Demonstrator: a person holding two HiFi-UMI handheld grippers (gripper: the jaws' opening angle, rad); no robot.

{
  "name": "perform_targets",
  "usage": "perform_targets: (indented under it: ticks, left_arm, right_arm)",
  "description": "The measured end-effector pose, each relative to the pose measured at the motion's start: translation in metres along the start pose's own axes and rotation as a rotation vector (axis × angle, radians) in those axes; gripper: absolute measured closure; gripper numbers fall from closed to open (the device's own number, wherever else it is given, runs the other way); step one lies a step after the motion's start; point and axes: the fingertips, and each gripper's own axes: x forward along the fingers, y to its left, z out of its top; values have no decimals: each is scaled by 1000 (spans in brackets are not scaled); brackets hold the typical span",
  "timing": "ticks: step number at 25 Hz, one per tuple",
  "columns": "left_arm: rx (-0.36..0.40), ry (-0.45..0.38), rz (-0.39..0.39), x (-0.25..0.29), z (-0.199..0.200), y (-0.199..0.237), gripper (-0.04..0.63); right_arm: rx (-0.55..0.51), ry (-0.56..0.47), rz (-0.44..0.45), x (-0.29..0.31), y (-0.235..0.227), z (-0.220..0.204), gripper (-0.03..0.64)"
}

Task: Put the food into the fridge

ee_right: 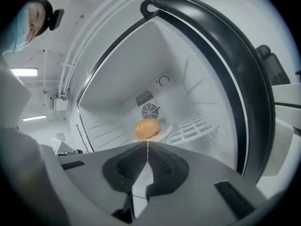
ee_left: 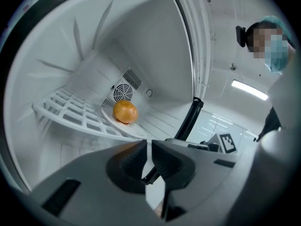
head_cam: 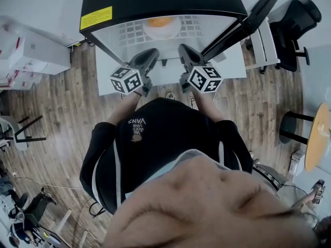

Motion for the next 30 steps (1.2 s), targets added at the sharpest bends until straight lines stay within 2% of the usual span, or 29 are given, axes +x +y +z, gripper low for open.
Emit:
perform_targets:
  ticks: [13,30]
  left_arm:
    - [58,-1,17,-19,-6,-8,555]
    - [70,21,11,-46,-22,-15,555]
  right_arm:
    - [-30,-10,-34,-22,11,-11,601]
    - [-53,-8,-73,-45,30,-32,601]
